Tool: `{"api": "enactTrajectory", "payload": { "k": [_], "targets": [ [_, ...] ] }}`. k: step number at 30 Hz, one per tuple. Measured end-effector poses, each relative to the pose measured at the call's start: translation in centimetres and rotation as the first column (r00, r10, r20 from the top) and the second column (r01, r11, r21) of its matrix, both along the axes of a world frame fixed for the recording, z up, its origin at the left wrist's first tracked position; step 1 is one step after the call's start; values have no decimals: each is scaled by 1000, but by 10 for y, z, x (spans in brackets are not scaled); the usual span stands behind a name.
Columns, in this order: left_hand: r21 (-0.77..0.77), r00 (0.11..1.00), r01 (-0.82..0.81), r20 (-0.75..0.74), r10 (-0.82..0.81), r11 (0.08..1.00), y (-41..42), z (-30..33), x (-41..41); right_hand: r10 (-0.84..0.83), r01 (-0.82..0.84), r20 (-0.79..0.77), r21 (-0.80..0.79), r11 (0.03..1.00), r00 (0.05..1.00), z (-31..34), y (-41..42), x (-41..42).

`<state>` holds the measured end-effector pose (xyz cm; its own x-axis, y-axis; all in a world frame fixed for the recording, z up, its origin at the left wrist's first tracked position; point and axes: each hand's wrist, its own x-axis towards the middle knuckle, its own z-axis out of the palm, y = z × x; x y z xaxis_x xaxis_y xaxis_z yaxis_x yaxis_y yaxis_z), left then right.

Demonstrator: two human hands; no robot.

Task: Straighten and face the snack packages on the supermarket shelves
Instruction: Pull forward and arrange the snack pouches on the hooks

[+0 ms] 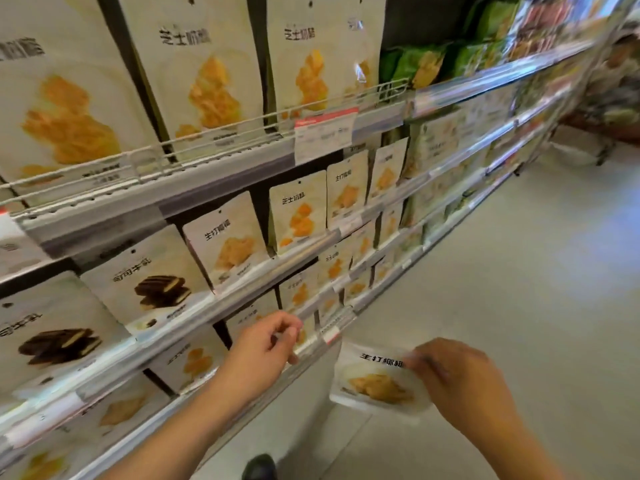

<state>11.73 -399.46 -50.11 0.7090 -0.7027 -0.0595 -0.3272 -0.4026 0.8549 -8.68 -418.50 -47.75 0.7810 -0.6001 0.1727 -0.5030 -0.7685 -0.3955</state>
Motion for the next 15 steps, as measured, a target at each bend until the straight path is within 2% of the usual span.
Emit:
{"api": "enactTrajectory", "payload": {
  "k": [2,6,11,15],
  "targets": [
    [43,998,17,-56,-14,999,-25,-8,8,-1,1,-34,3,1000,999,-1,-24,2],
    [29,999,-19,-38,20,999,-81,-15,43,37,-37,-71,4,999,997,3,-78,24],
    [-57,953,-94,284,106,994,-158,-12,106,74,-73,-48,33,997,996,3,-139,67],
    [-70,882,-220,412,229,973,-201,2,153,102,-100,-32,52,994,994,1,-178,101]
  ]
}}
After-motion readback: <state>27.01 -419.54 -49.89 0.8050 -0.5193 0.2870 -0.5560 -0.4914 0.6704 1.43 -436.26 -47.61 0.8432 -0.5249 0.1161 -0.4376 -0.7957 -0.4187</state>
